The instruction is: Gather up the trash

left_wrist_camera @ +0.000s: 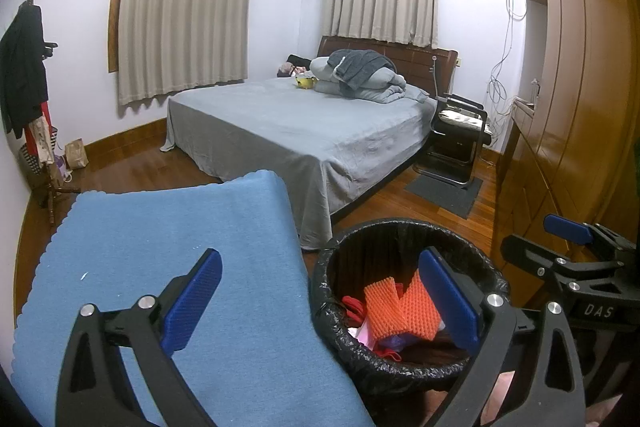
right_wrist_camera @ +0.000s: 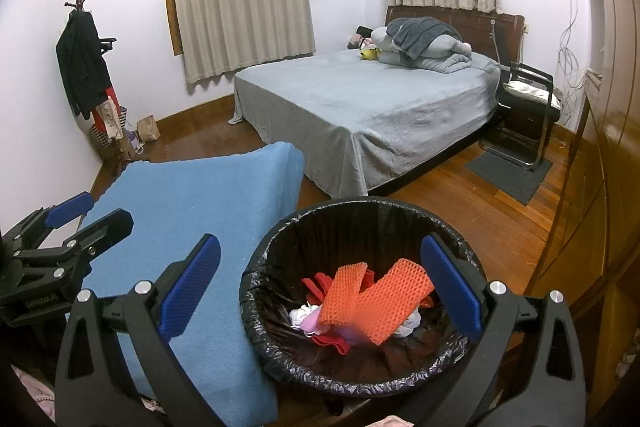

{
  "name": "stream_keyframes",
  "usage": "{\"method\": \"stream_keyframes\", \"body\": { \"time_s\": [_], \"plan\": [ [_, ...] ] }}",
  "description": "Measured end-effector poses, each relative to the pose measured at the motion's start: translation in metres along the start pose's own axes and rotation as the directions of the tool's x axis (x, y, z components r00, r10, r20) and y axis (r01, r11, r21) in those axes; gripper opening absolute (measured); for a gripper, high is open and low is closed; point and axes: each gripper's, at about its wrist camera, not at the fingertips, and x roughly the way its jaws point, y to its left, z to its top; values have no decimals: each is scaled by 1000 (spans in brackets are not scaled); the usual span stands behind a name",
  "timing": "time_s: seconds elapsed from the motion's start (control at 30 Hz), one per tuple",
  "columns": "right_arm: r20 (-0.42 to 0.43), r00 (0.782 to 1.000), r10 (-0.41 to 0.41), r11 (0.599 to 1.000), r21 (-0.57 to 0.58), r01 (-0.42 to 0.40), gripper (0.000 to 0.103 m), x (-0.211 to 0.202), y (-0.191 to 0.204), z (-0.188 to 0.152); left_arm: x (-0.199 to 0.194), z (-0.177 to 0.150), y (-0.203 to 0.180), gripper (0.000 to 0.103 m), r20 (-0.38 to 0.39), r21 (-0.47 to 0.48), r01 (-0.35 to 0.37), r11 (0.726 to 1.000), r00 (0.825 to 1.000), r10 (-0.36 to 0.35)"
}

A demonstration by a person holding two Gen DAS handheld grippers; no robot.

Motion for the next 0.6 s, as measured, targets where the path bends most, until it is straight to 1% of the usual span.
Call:
{"method": "stream_keyframes", "body": {
  "time_s": [0.6],
  "plan": [
    [0,1000,0,1000,1,0,97,0,1,0,1,-1,0,97,1,1,0,1000,1000,0]
  ]
}}
